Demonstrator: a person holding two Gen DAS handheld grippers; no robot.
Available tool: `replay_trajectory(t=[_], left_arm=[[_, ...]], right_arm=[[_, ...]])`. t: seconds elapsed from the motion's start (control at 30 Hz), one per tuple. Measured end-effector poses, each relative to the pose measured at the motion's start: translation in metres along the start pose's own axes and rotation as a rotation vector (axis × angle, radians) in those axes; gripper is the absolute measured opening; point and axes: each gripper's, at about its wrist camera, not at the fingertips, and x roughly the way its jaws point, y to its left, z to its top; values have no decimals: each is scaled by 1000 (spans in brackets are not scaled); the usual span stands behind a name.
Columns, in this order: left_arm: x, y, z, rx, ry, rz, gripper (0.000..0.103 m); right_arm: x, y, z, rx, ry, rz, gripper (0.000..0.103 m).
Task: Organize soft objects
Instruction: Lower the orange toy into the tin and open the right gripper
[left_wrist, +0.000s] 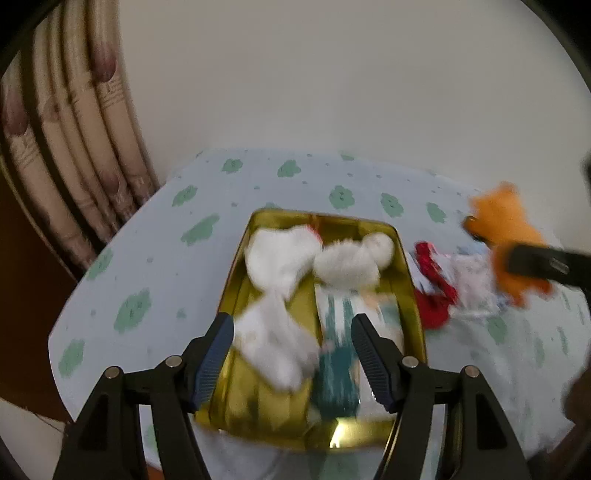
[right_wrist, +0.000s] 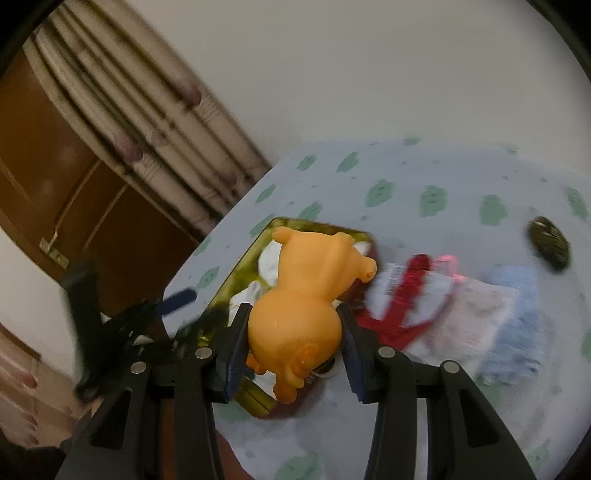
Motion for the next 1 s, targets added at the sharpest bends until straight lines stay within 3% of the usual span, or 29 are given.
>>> replay_trajectory(t=[0.2,0.47,0.63,1.0], left_arm=[[-35,14,-41,-80,-12,-16,68],[-53,28,-74,-111,25,24,68],[-55,25,-87,-90,5,71,68],[-61,18,-93,-50,-46,53,68]], right_arm=[[57,39,0,-96,98,13,43],[107,35,5,-69,156,-35,43],[123,39,4,-68,171,-66,43],[141,46,2,-78,176,-139,46]])
